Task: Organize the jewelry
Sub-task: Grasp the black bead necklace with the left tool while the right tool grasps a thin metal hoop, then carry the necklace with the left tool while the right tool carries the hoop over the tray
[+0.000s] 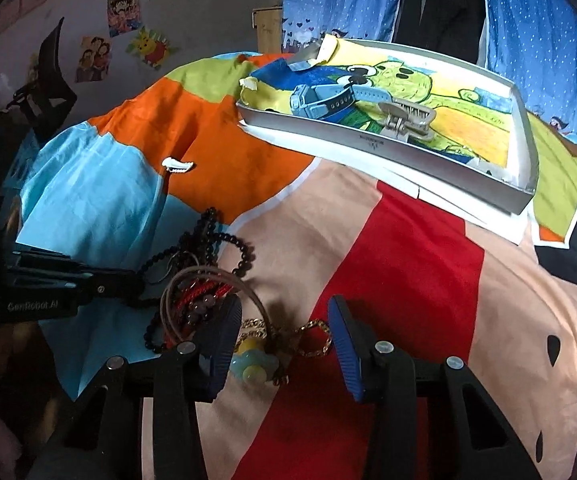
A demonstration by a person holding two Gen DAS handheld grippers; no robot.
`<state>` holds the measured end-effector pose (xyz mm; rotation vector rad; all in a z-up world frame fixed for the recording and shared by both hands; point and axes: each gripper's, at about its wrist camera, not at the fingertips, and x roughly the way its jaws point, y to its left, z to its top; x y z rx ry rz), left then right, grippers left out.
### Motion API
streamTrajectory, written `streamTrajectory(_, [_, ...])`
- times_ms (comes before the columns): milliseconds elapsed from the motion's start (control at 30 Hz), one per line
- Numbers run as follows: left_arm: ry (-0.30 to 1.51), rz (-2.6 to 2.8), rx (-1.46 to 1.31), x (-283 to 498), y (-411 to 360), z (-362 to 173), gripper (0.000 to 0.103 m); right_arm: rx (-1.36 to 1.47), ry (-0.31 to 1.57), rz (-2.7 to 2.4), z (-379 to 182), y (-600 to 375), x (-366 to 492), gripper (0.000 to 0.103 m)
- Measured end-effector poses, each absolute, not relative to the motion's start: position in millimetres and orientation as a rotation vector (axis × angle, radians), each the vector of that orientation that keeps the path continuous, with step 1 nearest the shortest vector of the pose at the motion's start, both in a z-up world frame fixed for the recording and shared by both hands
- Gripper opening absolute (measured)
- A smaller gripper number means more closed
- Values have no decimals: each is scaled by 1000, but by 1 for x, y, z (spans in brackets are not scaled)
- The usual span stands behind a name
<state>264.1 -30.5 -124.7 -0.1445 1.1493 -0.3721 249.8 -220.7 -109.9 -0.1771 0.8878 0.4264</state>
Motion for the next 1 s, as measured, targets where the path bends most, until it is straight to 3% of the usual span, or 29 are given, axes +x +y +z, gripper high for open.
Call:
streamTrajectory(100, [1123,-353,-112,261,-34,-122,4,-183,890,432,-112,-218,251,30])
streamTrajectory(200, [1094,-336,-110,256,-32,-118,3,-145,900,458,-111,-219,251,9])
streamTrajectory(267, [1068,-339,-122,252,-30,-112,3,-124,888,469,-107,-220,250,5])
streamTrajectory(533, [885,-360,-64,228,-36,-76,3,-3,825,474,-82,-235,242,3])
streamTrajectory(1000, [794,-433,-71,210,-41,-7,3,83,692,476,-48,-250,225,3])
